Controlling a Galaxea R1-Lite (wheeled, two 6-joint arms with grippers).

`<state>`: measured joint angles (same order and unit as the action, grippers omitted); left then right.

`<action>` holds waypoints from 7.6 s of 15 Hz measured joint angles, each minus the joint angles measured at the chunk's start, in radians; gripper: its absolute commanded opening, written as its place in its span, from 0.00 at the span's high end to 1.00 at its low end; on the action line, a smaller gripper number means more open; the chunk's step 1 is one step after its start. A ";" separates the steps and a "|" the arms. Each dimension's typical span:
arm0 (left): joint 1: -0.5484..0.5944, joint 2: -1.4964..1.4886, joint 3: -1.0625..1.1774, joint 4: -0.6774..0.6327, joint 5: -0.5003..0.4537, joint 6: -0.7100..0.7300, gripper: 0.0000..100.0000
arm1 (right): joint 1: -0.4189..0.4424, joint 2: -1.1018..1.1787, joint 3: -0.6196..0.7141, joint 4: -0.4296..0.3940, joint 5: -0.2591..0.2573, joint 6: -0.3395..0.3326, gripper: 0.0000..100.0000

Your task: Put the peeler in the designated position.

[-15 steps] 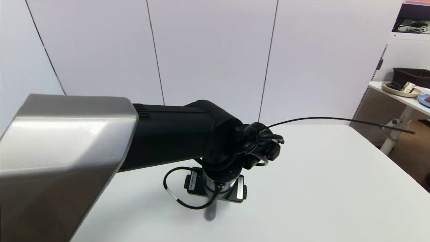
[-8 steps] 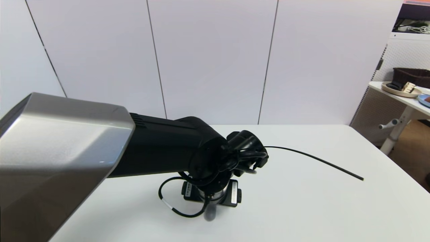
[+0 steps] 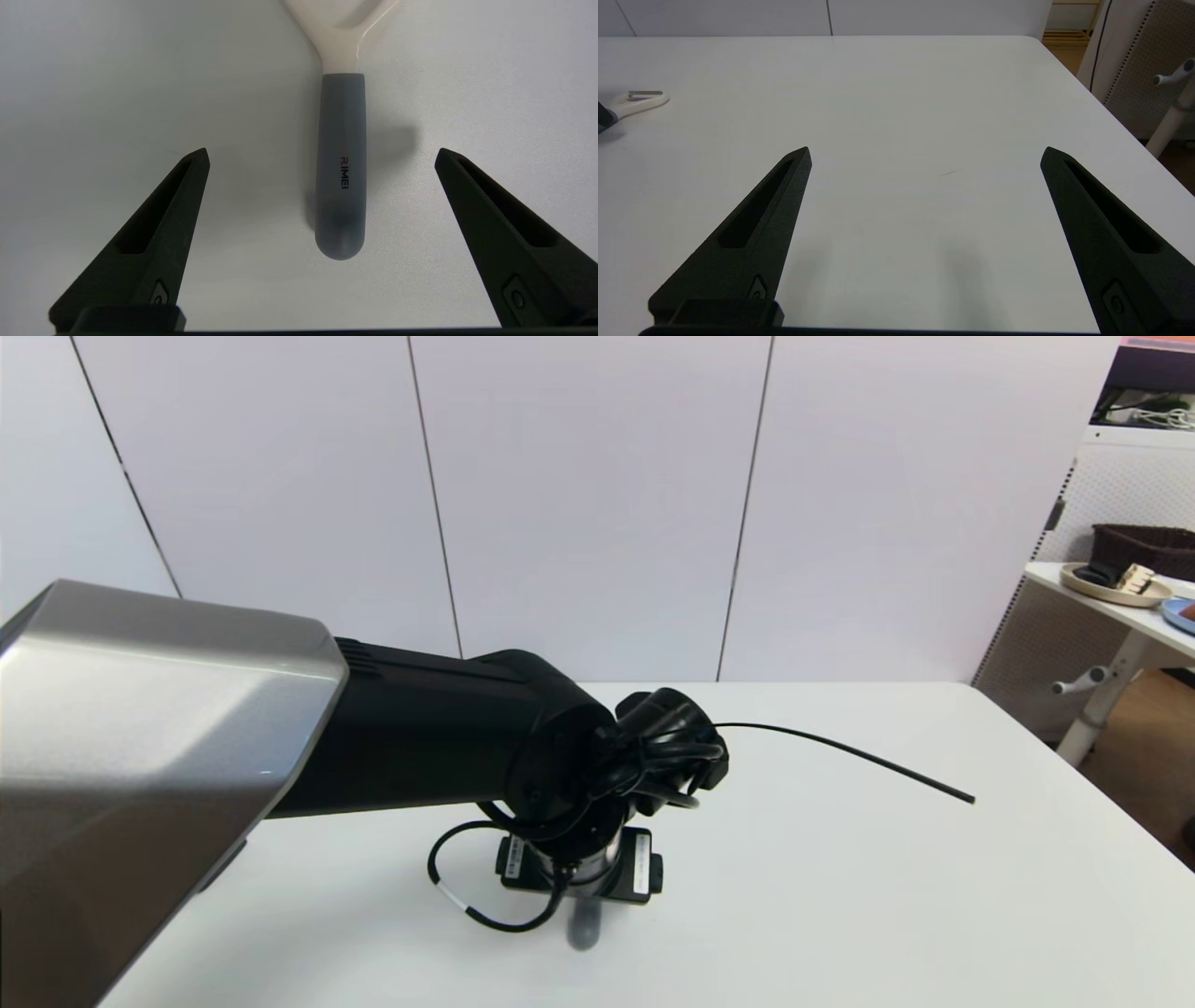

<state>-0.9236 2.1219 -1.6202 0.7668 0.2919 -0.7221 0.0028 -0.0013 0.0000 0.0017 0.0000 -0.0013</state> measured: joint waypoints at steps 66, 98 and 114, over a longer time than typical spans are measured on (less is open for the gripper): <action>0.684 -0.524 0.761 -0.503 -0.088 0.677 1.00 | 0.000 0.000 0.000 0.000 0.000 0.000 0.00; 0.689 -0.468 0.863 -0.563 -0.095 0.684 0.00 | 0.000 0.000 0.000 -0.001 0.000 0.000 0.00; 0.710 -0.903 0.548 -0.325 -0.076 0.729 0.00 | 0.000 0.000 0.000 0.000 0.000 0.000 0.00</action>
<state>-0.2136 1.2194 -1.0723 0.4421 0.2164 0.0070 0.0028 -0.0013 0.0000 0.0013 0.0000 -0.0013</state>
